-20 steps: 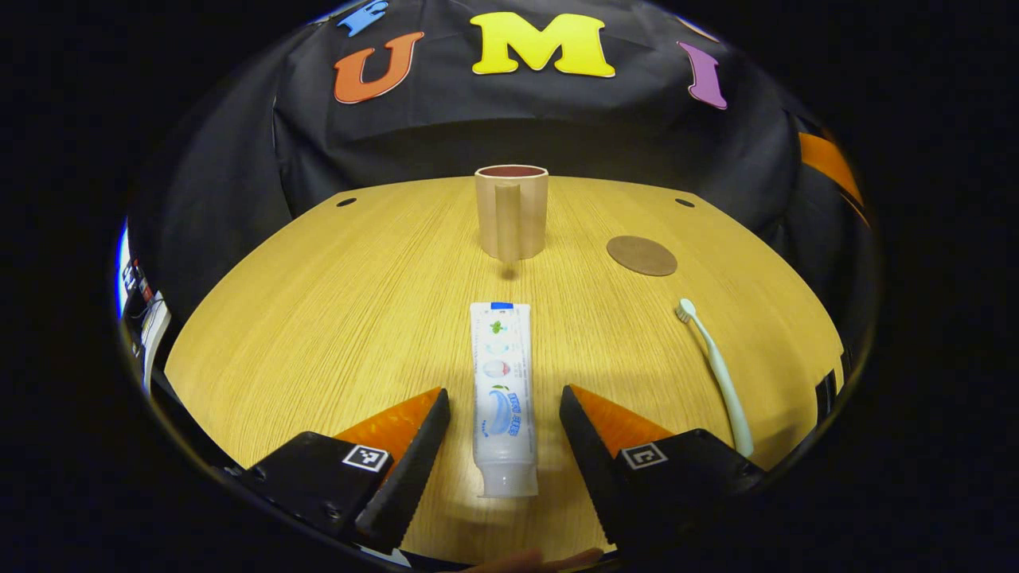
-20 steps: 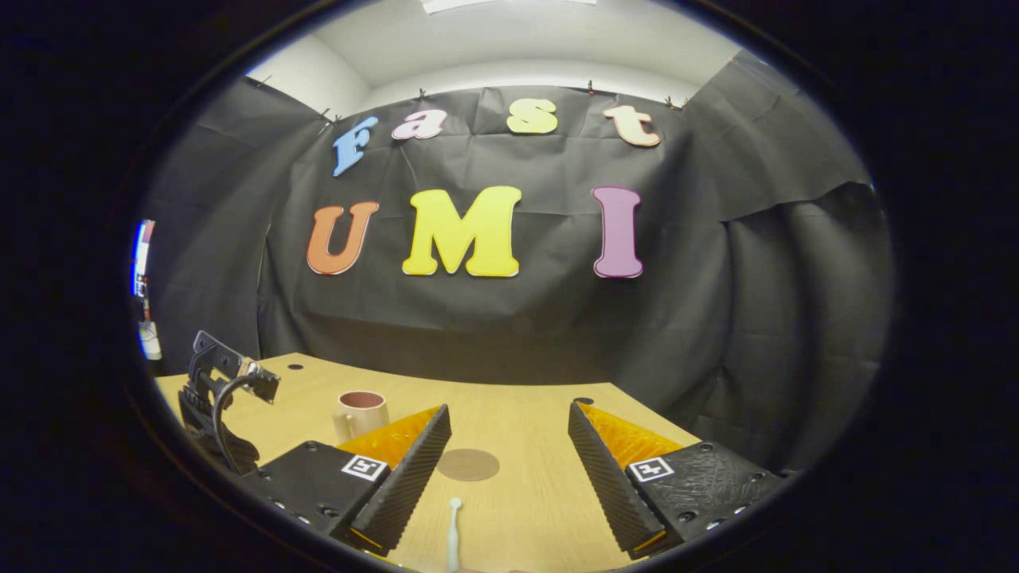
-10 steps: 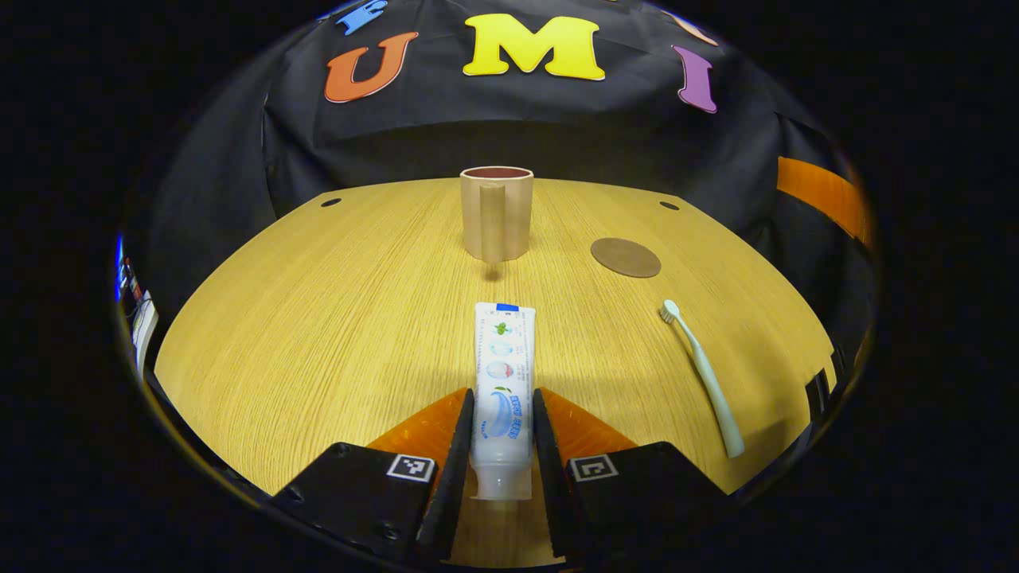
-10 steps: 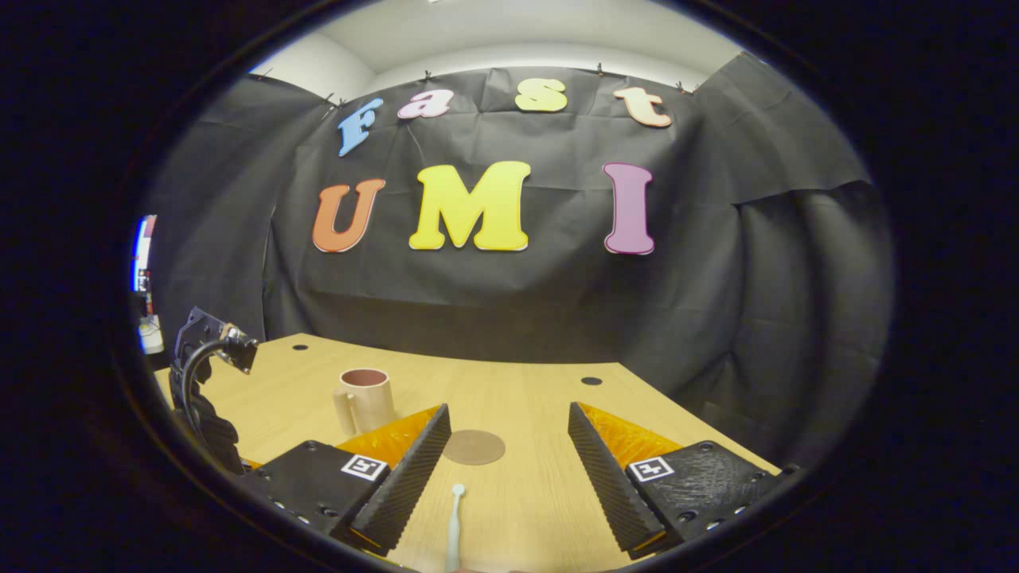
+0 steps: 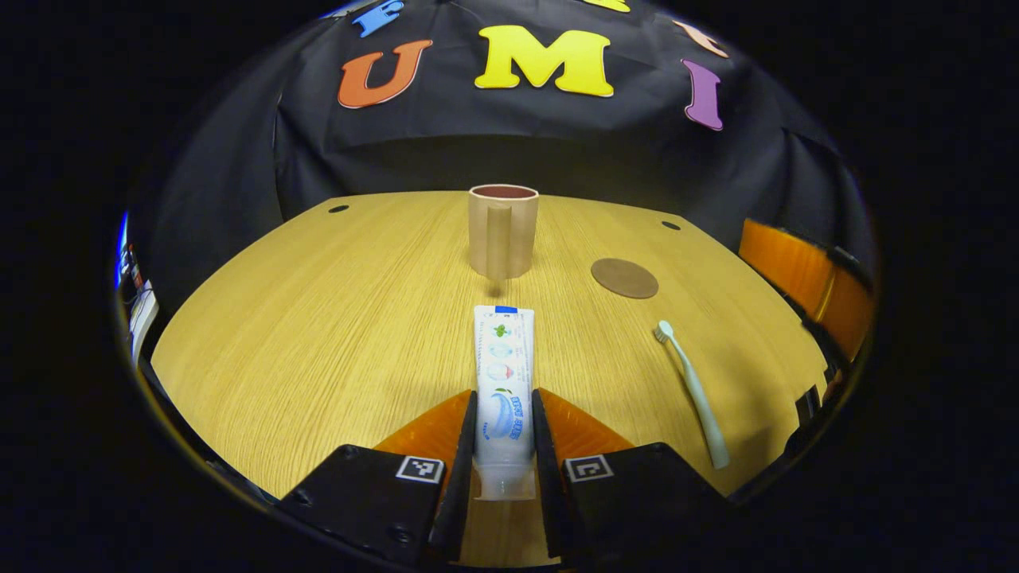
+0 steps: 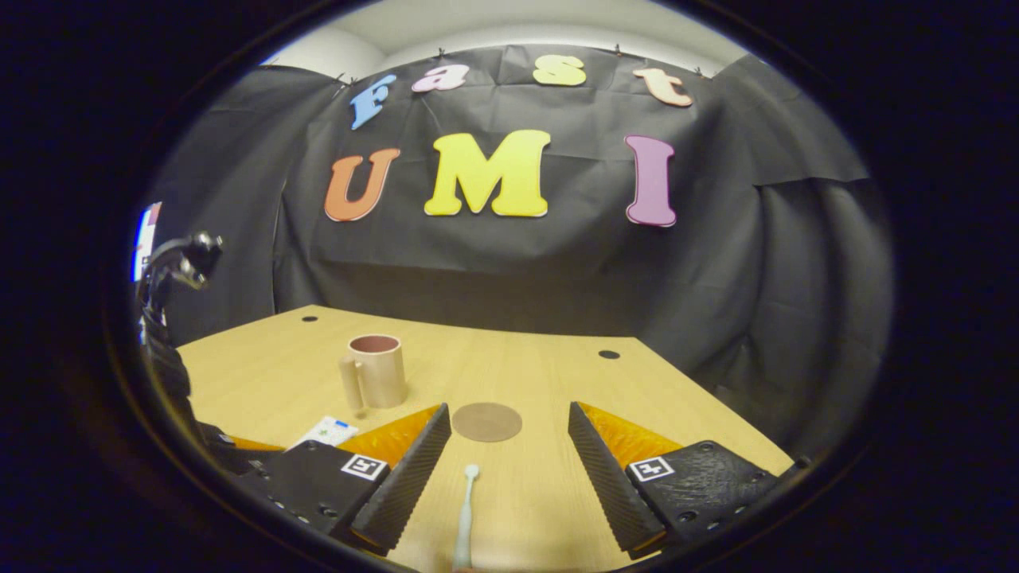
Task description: Put the toothbrush and toothpaste on the desktop into the cup, then pick up the cup and place it on the coaster on the desktop.
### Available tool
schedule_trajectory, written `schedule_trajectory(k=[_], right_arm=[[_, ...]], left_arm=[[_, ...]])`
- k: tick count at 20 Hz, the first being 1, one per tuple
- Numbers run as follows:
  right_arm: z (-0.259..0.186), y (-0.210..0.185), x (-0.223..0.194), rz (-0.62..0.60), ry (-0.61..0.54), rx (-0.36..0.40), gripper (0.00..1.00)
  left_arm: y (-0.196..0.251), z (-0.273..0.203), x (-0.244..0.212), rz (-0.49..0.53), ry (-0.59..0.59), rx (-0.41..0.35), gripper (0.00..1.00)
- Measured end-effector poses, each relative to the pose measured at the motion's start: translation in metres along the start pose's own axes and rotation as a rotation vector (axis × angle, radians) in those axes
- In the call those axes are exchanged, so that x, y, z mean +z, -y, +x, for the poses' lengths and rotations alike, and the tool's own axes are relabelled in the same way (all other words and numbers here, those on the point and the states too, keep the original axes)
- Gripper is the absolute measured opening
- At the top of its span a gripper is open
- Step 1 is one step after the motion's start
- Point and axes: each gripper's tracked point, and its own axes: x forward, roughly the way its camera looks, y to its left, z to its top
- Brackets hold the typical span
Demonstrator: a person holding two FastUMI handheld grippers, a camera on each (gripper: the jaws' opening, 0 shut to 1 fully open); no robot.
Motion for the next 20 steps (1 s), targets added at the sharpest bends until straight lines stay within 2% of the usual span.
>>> schedule_trajectory(k=[2,3,6,10,14,15,16,20], right_arm=[[0.006,-0.007,-0.016,-0.002,-0.053,0.019,0.94],[0.008,-0.011,-0.026,-0.003,-0.081,0.030,0.96],[0.015,-0.017,-0.048,0.004,-0.157,0.039,0.94],[0.023,-0.021,-0.079,0.040,-0.279,0.021,0.94],[0.028,-0.020,-0.095,0.061,-0.342,0.008,0.94],[0.028,-0.020,-0.097,0.057,-0.347,0.007,0.92],[0.027,-0.023,-0.101,0.055,-0.358,0.015,0.86],[0.024,-0.036,-0.112,0.065,-0.413,0.069,0.80]], left_arm=[[-0.007,-0.012,0.016,0.009,0.071,0.031,0.41],[-0.008,-0.015,0.024,0.005,0.107,0.036,0.41],[-0.005,-0.023,0.039,-0.002,0.182,0.035,0.41],[-0.001,-0.026,0.040,-0.033,0.178,0.000,0.41],[-0.001,-0.034,0.051,-0.002,0.230,0.011,0.41],[0.000,-0.034,0.050,-0.001,0.234,0.011,0.46],[-0.001,-0.034,0.049,-0.004,0.233,0.010,0.41],[0.000,-0.032,0.044,-0.024,0.205,-0.002,0.41]])
